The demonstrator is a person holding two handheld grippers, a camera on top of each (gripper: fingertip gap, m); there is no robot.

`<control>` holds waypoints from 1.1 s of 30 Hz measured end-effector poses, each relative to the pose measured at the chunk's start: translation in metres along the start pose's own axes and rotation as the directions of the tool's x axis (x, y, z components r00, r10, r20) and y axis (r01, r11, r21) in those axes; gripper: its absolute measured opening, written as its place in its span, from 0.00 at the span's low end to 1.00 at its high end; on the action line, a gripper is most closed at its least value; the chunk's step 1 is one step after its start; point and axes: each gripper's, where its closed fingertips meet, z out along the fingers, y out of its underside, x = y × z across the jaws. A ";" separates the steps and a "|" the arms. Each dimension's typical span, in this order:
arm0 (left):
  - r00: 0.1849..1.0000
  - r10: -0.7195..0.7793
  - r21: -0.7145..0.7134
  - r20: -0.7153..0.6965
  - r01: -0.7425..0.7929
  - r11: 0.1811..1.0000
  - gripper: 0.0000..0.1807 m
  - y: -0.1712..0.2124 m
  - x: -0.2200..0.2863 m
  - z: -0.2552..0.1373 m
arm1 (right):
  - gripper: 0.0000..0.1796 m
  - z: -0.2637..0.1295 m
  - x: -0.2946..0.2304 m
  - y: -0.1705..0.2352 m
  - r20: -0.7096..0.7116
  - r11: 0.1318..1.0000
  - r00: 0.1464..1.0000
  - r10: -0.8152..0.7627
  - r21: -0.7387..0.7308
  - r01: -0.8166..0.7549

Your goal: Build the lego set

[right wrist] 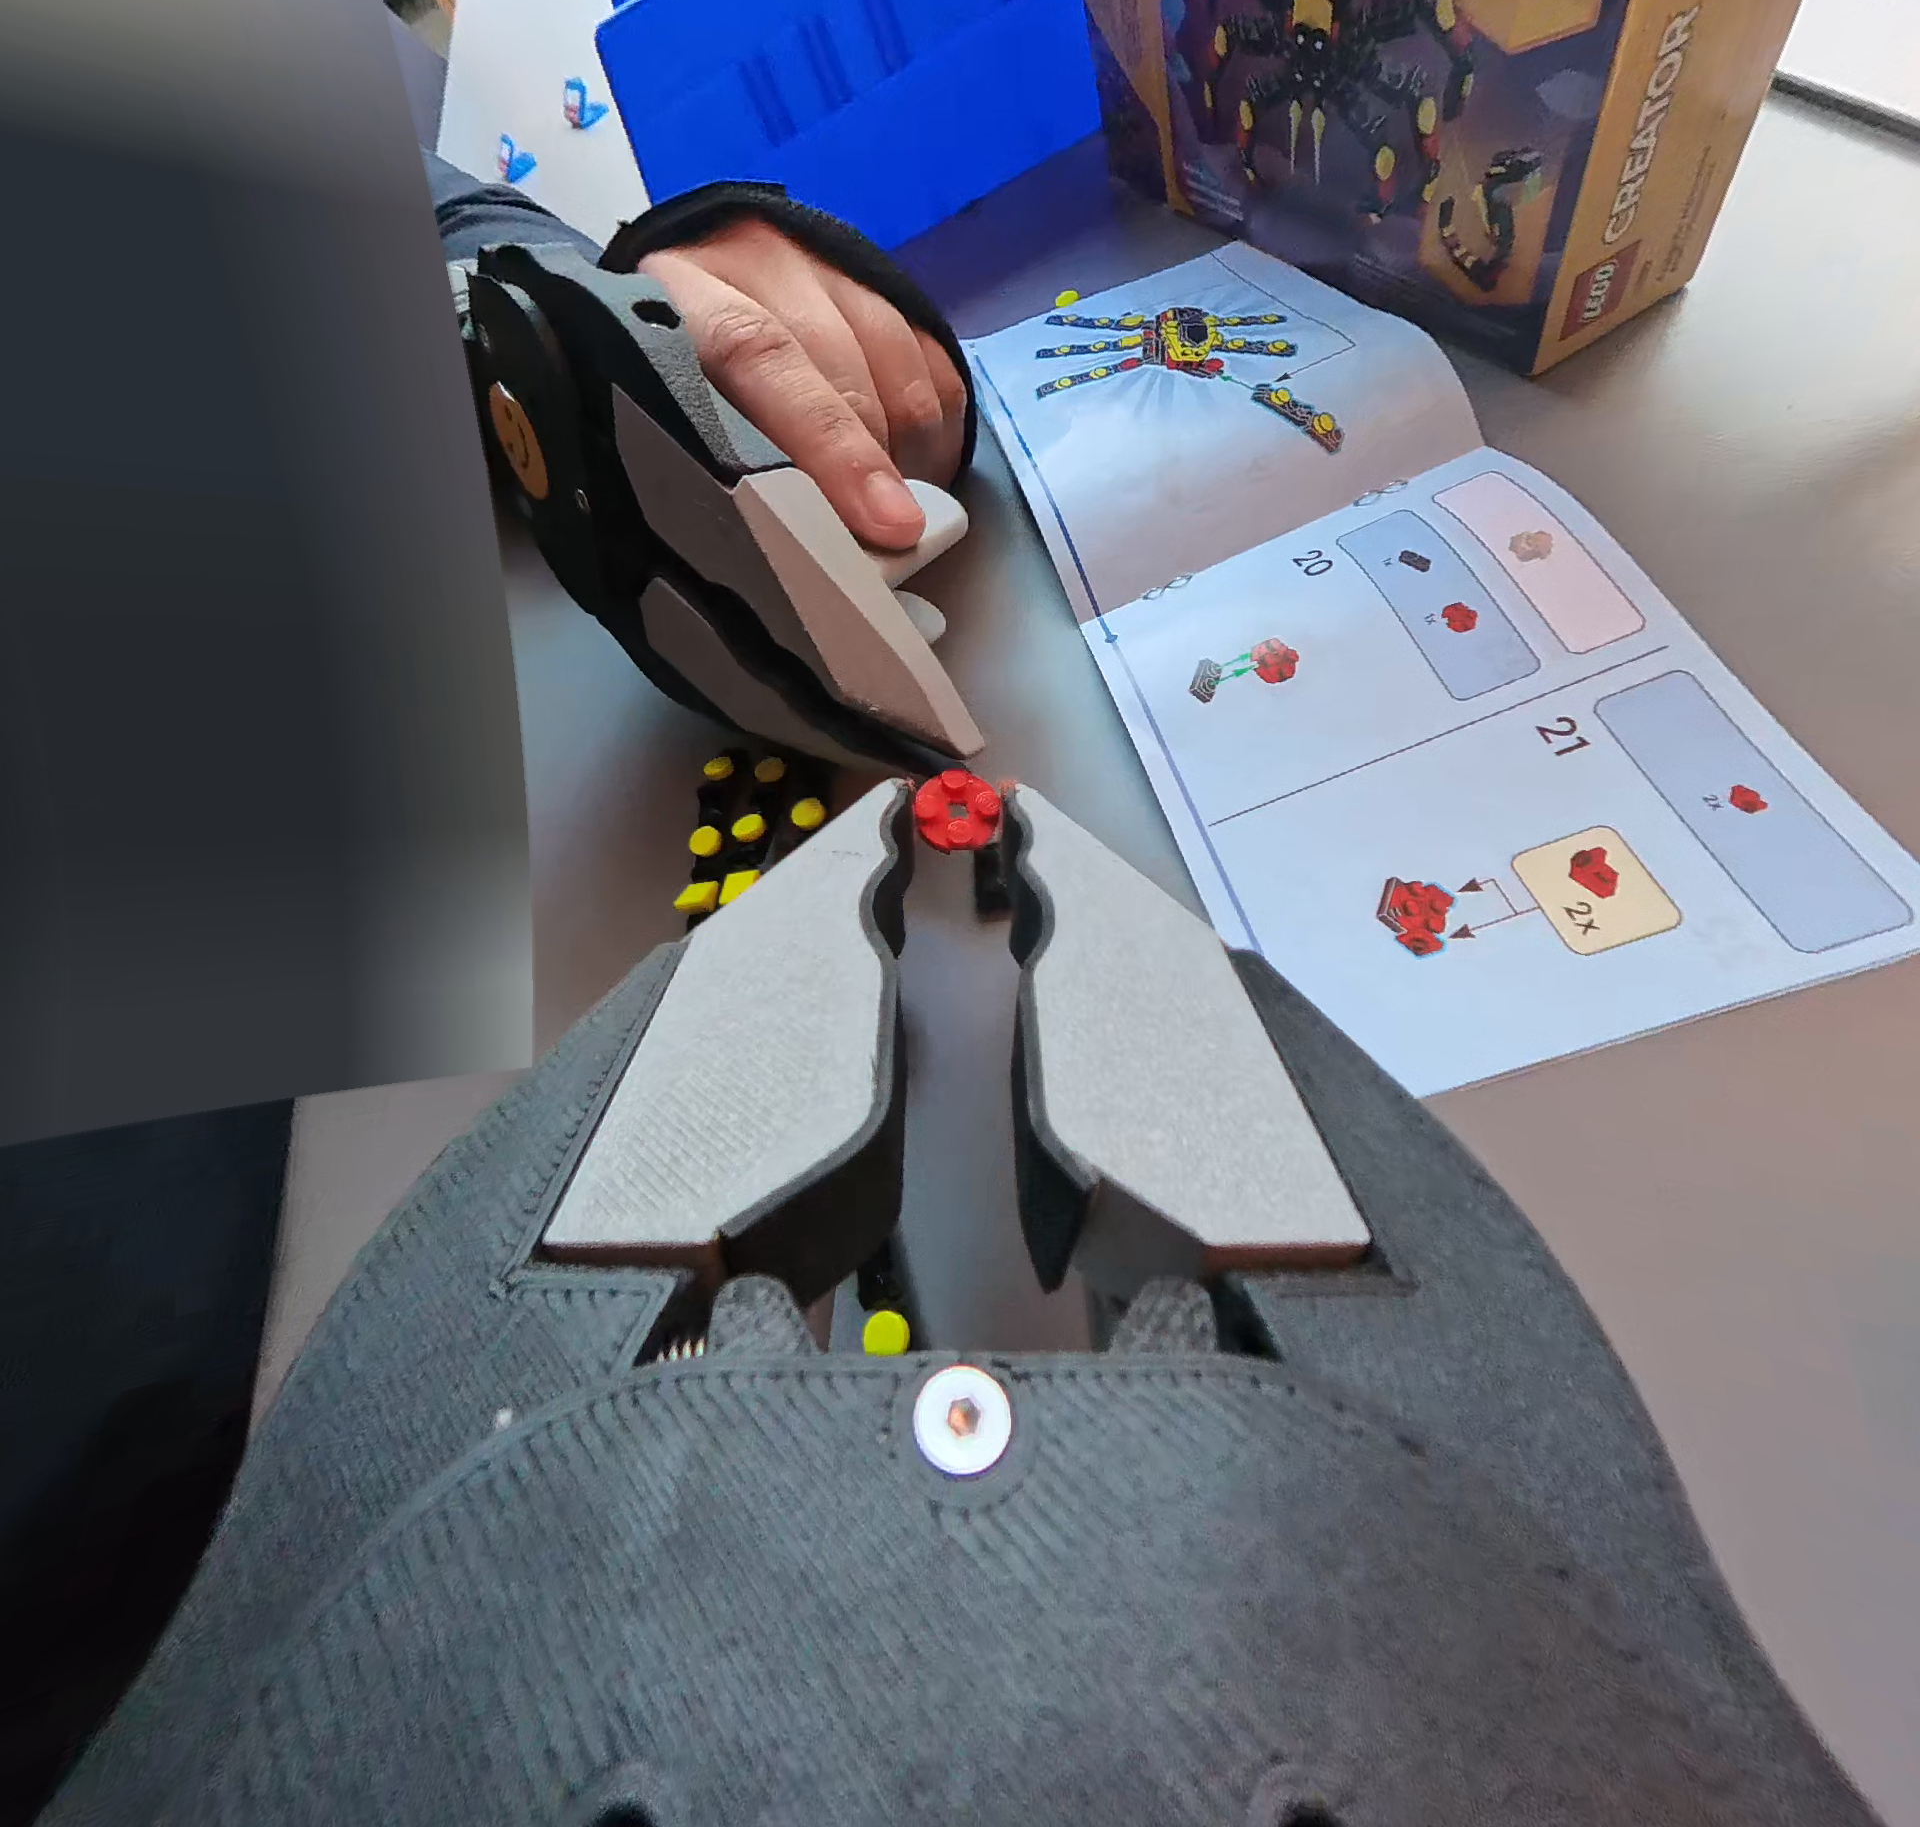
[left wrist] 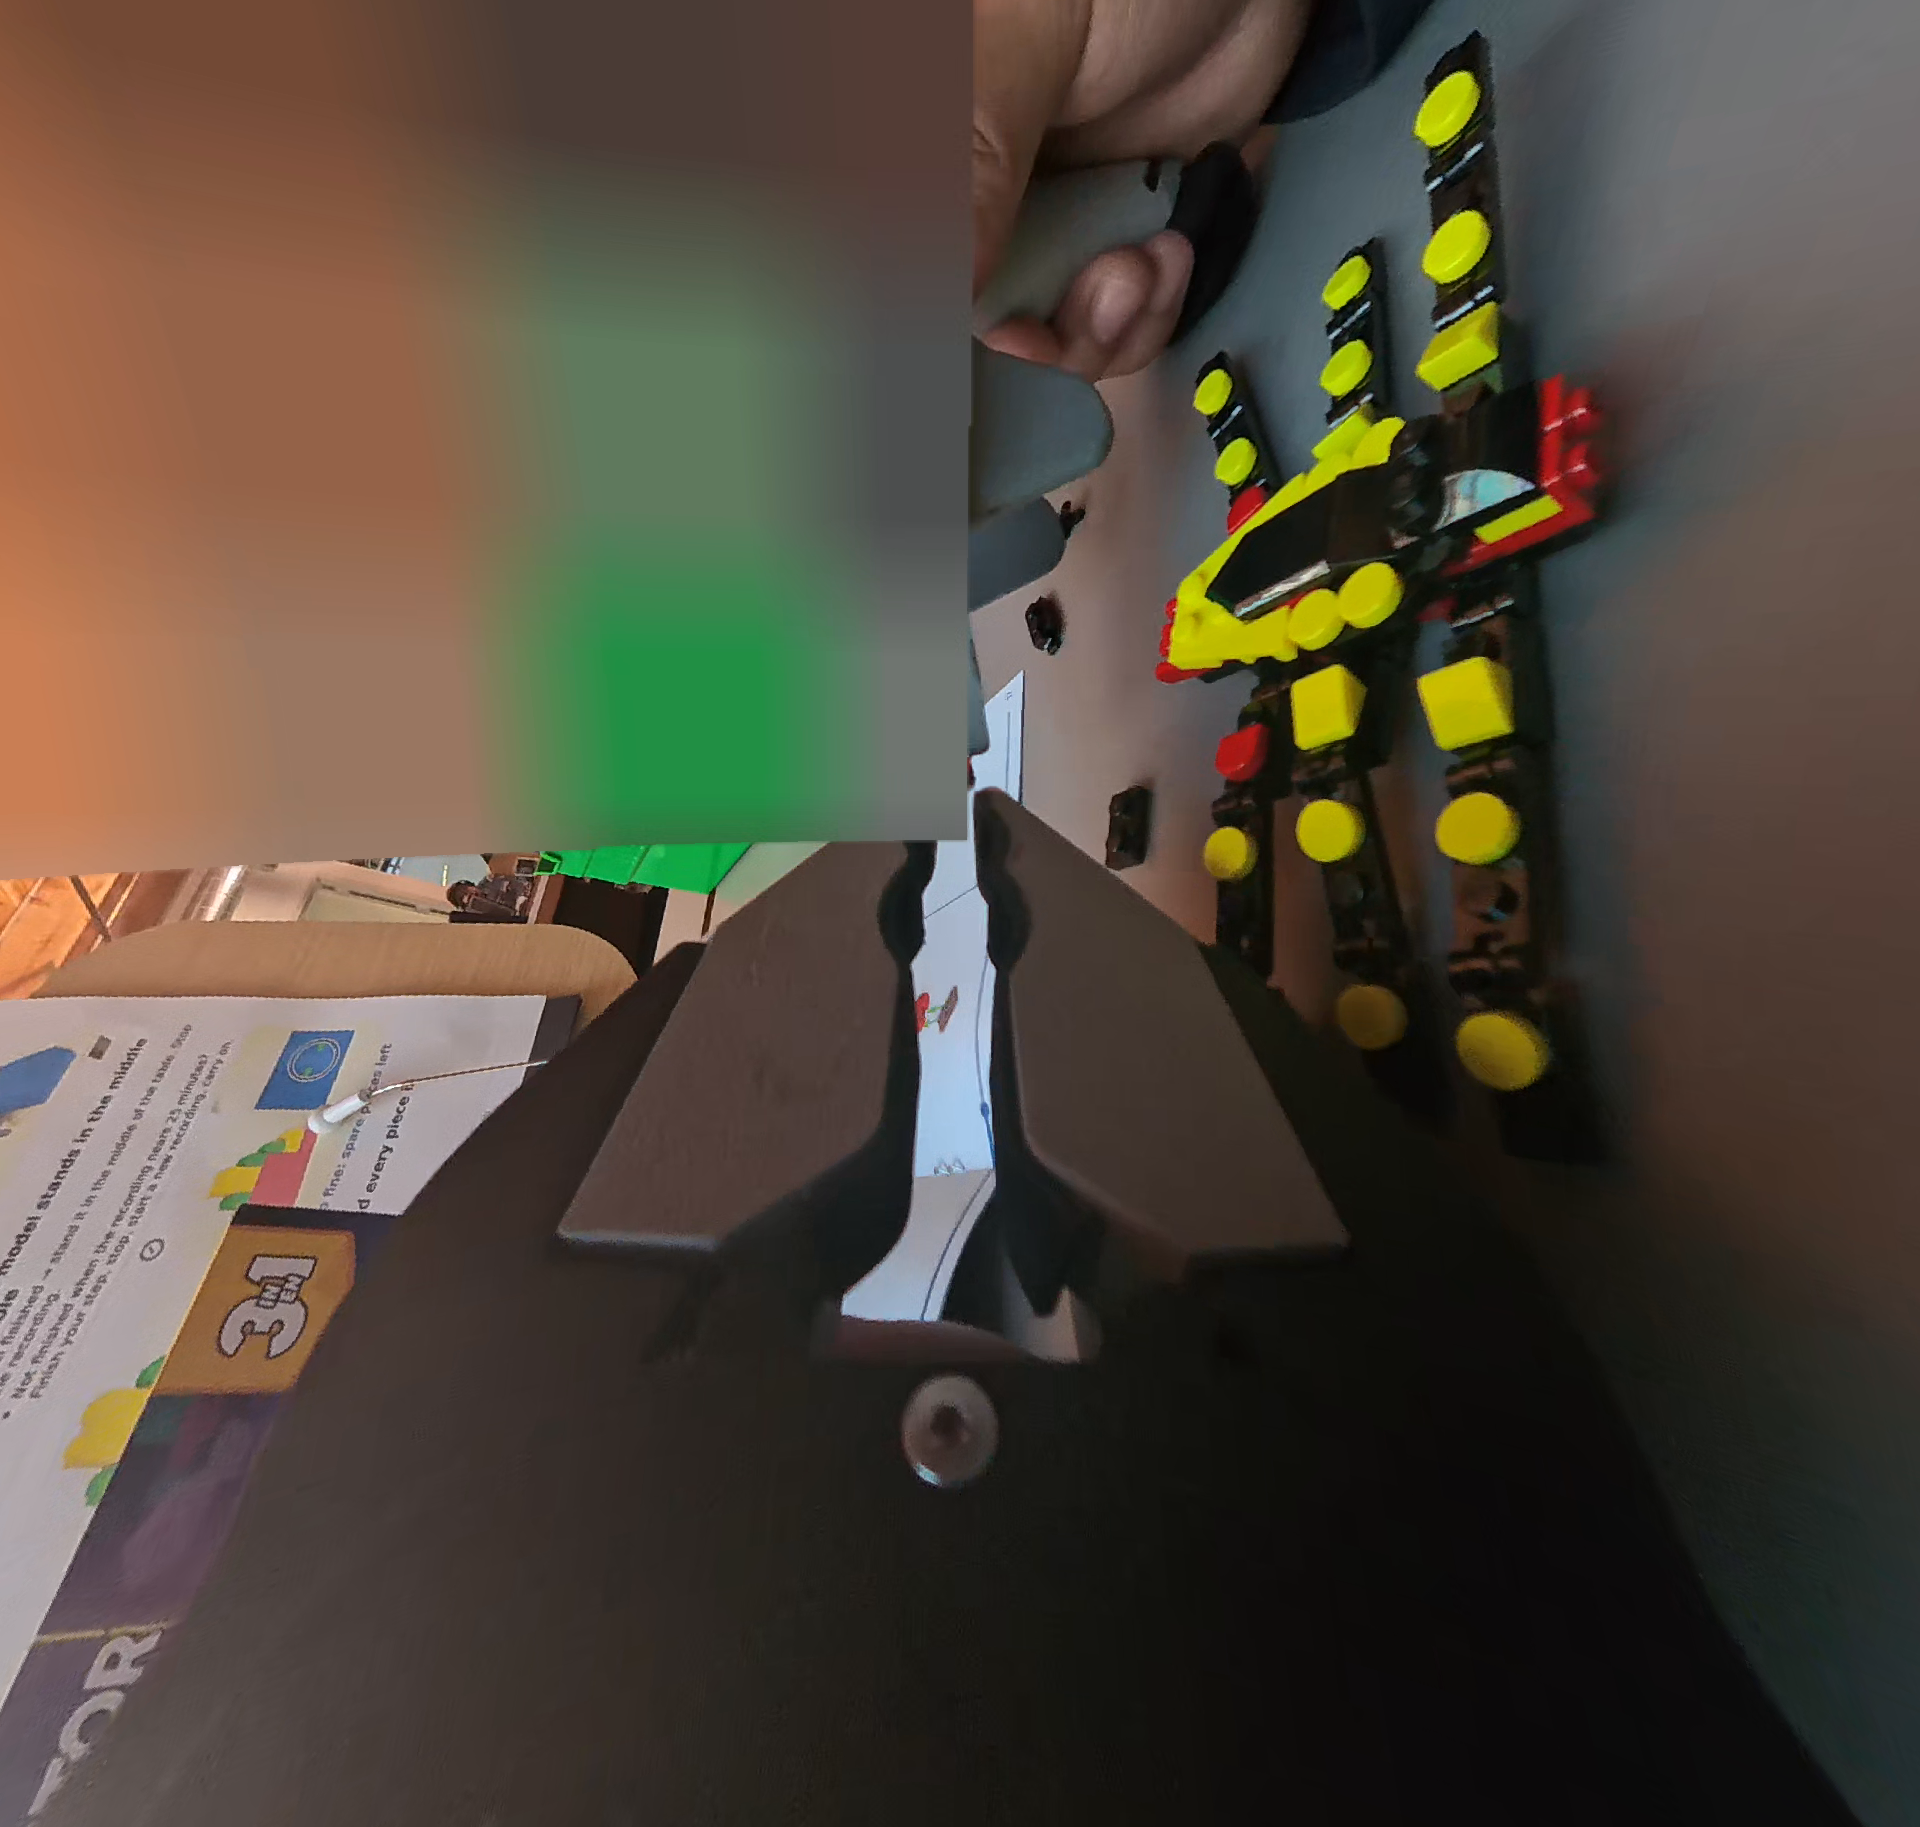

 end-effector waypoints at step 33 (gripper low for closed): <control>0.997 -0.067 -0.021 -0.039 0.067 0.998 0.00 0.005 -0.001 -0.002 | 0.07 0.004 0.002 0.010 0.142 0.970 0.961 0.235 -0.092 -0.224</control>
